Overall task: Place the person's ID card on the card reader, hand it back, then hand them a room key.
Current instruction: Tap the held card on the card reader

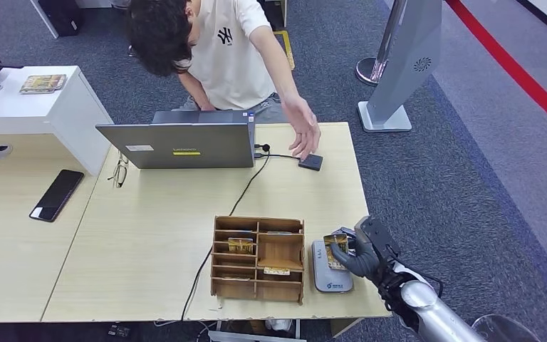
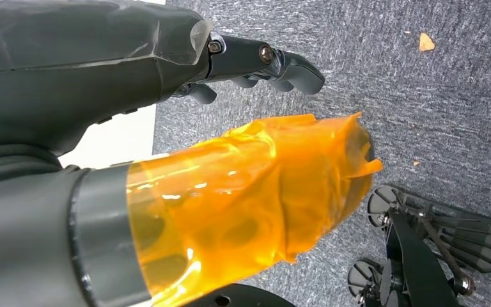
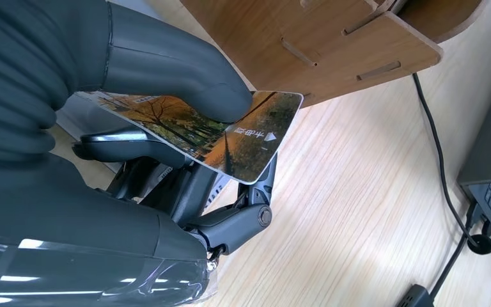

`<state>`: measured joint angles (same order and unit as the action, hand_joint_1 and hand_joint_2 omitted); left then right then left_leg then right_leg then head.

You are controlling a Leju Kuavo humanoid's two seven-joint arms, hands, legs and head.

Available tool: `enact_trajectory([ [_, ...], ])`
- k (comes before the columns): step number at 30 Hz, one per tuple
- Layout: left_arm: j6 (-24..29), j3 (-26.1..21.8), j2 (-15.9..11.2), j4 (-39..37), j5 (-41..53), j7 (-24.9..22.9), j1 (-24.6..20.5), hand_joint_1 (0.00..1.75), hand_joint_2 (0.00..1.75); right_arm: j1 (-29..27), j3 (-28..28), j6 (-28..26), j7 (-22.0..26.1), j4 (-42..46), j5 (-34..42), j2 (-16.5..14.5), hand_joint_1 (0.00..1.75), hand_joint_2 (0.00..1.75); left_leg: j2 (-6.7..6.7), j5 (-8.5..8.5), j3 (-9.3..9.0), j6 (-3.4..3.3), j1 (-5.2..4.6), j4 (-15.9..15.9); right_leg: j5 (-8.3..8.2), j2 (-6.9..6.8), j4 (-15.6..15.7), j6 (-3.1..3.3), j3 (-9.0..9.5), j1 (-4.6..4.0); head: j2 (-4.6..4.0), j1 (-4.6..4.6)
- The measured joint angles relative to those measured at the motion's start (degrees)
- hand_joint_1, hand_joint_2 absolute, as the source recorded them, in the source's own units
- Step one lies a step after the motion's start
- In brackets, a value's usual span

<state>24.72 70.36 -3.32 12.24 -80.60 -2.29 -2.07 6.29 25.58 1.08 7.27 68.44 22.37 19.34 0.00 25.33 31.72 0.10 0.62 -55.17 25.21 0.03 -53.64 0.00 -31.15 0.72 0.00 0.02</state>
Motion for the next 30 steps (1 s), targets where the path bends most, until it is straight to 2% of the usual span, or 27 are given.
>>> enact_trajectory([
  [30,0.5,0.0,0.0,0.0,0.4,0.1,0.0,0.0,0.0,-1.4,-2.6,2.8,2.4,-0.2,-3.2,-0.6,1.75,1.75,0.0,0.02,0.01,0.0,0.0,0.0,0.02,0.0,0.0,-0.02,0.0,0.0,0.0,0.0],
])
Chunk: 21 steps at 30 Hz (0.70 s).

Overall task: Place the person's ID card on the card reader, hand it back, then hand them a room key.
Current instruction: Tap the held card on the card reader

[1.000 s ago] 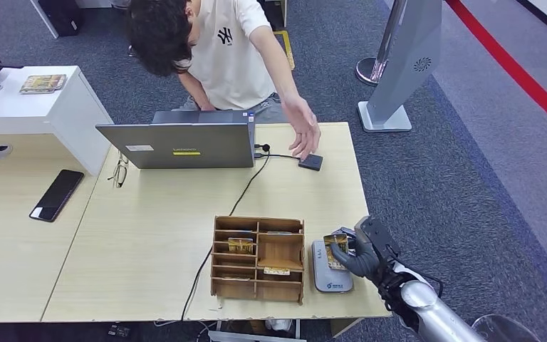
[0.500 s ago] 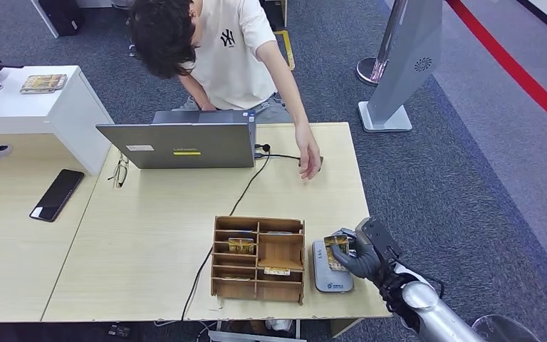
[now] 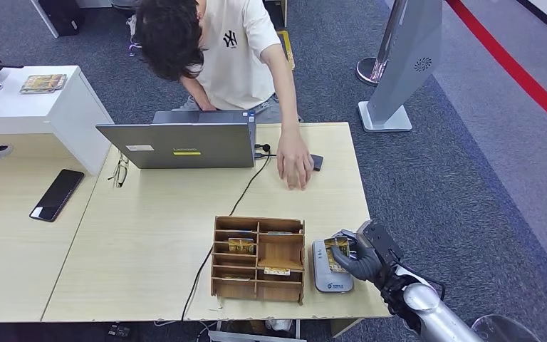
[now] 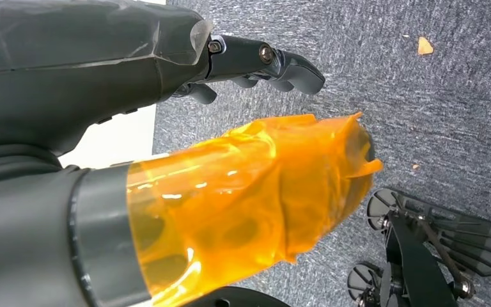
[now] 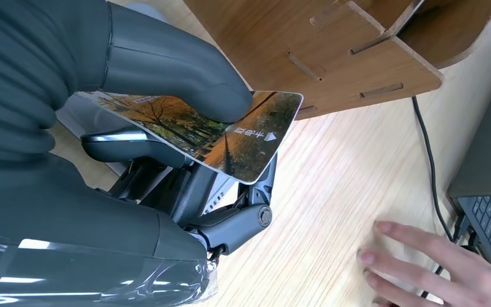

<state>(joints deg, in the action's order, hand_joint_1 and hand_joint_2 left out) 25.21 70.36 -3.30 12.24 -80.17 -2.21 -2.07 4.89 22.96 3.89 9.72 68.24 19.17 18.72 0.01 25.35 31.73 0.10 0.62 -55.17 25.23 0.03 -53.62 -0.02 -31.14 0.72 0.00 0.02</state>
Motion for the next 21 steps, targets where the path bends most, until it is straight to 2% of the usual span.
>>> enact_trajectory([
  [21,0.1,0.0,0.1,0.0,0.2,0.1,0.0,0.0,0.0,-0.3,-1.0,0.2,0.8,-0.5,-1.9,-0.7,1.75,1.75,0.0,0.01,0.0,0.01,0.0,0.0,0.0,0.0,0.0,0.0,0.0,0.0,0.0,0.0],
])
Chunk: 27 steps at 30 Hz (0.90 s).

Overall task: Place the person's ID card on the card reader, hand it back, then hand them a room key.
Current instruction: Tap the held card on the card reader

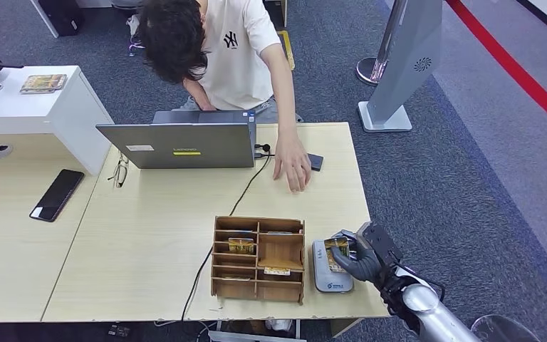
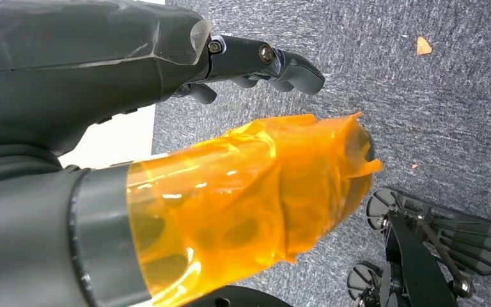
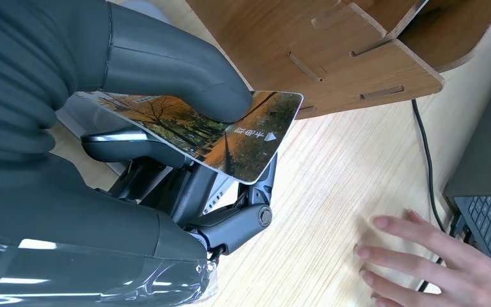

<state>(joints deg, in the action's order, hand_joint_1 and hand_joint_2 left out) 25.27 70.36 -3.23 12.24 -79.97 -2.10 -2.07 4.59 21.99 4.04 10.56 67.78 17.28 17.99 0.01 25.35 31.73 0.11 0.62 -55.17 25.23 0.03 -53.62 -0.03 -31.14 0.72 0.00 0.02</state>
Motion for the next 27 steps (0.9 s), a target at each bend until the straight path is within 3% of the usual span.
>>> enact_trajectory([
  [27,-0.1,0.0,0.0,0.0,0.0,0.0,0.0,0.0,0.0,-0.1,-0.2,-0.2,0.0,0.0,-1.0,-0.1,1.75,1.75,0.0,0.0,0.0,0.0,0.0,0.0,0.0,0.0,0.0,0.0,0.0,0.0,0.0,0.0],
])
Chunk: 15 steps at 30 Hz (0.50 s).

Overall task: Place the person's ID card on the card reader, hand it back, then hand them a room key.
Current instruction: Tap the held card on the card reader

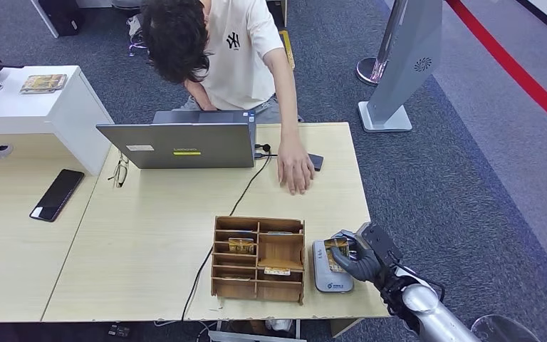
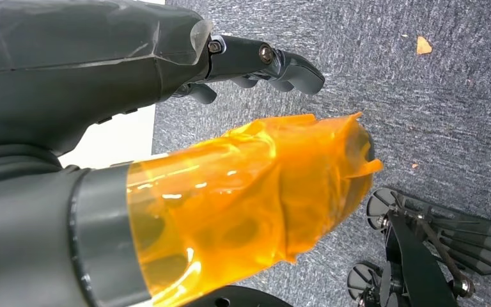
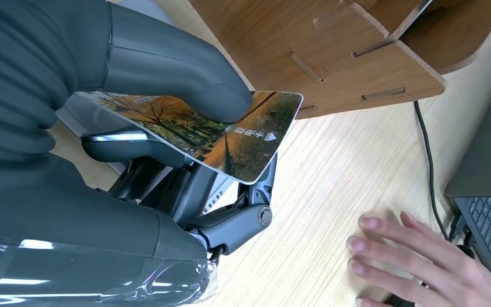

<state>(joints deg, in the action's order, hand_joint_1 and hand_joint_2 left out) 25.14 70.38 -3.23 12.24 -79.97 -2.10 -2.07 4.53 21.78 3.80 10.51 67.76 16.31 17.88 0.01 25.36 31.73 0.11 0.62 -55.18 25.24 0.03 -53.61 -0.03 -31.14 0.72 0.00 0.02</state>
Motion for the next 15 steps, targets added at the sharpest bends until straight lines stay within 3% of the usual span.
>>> enact_trajectory([
  [15,0.0,0.0,0.0,0.0,0.0,0.0,0.0,0.0,0.0,0.0,0.0,-0.1,0.0,0.0,-0.1,0.0,1.75,1.75,0.0,0.0,0.0,0.0,0.0,0.0,0.0,0.0,0.0,0.0,0.0,0.0,0.0,0.0],
])
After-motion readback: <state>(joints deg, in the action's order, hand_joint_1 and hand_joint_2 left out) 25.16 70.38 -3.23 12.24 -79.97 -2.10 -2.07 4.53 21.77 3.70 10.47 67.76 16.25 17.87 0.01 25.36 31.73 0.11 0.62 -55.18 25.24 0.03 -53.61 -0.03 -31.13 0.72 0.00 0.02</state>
